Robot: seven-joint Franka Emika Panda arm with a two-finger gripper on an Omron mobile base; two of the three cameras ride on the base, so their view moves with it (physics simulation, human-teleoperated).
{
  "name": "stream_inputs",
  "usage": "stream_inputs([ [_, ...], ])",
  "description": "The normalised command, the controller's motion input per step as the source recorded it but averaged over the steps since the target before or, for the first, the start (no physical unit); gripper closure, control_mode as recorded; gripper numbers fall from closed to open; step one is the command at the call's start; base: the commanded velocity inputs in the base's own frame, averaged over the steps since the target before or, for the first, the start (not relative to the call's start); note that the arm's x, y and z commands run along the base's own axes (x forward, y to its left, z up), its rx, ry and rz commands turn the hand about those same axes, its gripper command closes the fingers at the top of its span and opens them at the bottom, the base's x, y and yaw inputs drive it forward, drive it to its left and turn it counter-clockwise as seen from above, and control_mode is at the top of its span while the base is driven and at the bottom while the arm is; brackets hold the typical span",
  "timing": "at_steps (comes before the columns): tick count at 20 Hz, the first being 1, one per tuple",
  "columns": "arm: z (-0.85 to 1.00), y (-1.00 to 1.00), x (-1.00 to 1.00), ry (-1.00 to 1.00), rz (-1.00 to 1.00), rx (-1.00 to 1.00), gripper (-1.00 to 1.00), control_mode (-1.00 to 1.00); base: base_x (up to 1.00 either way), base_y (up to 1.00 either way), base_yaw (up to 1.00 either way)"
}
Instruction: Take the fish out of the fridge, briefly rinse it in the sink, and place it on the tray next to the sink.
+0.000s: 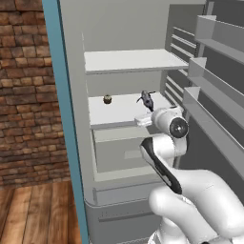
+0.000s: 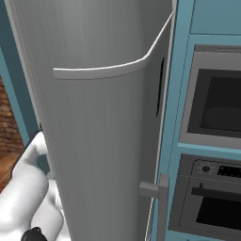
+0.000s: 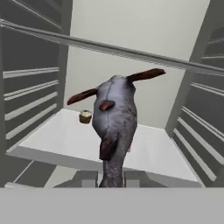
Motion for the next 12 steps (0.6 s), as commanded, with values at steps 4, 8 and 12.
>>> stream_inputs([
  [4,0.47,0.13,-0.55,0.12,0.0,0.02,1.0,-1.0,0.0,0.0,0.0],
  [8,0.01,0.0,-1.0,0.12,0.0,0.02,1.0,-1.0,0.0,0.0,0.0],
  [12,0.0,0.03,-1.0,0.37,0.0,0.01,1.0,-1.0,0.0,0.0,0.0],
])
